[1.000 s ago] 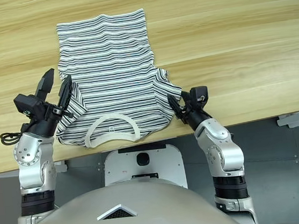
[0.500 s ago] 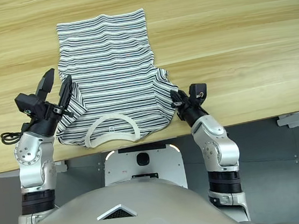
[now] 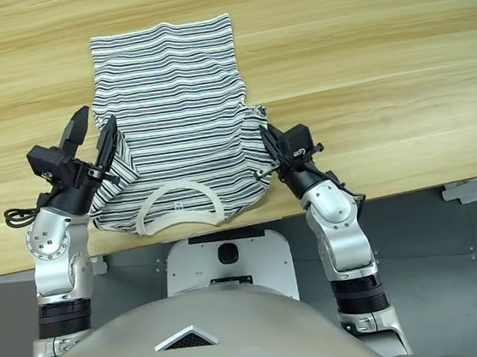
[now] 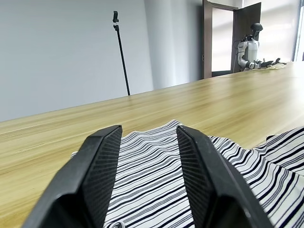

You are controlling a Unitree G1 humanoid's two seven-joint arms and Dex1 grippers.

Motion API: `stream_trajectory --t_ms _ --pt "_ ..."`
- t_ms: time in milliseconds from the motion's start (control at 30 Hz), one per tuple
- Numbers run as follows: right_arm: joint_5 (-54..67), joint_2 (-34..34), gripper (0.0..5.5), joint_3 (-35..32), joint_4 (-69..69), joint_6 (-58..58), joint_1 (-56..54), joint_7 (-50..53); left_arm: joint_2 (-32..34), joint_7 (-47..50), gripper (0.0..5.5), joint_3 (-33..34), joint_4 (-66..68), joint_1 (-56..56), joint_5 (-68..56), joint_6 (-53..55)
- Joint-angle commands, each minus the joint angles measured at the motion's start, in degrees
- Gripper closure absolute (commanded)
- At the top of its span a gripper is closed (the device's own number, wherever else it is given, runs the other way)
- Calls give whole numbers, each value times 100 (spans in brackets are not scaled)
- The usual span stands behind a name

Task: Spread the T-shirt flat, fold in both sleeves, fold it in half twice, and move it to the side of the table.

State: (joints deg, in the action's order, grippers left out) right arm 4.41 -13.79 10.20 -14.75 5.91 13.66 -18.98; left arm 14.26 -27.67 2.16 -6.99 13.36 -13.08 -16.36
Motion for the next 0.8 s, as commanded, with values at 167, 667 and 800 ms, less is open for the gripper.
stream_trajectory --t_ms 167,667,800 --pt "-379 -974 537 831 181 245 -810 -1565 -84 60 333 -65 78 -107 104 -39" --pt "-248 -1383 475 754 231 149 -1251 -2403 -206 55 333 -187 170 -243 148 -45" --pt "1437 -846 399 -157 62 646 -1642 -2496 -174 -24 333 -193 133 -311 58 10"
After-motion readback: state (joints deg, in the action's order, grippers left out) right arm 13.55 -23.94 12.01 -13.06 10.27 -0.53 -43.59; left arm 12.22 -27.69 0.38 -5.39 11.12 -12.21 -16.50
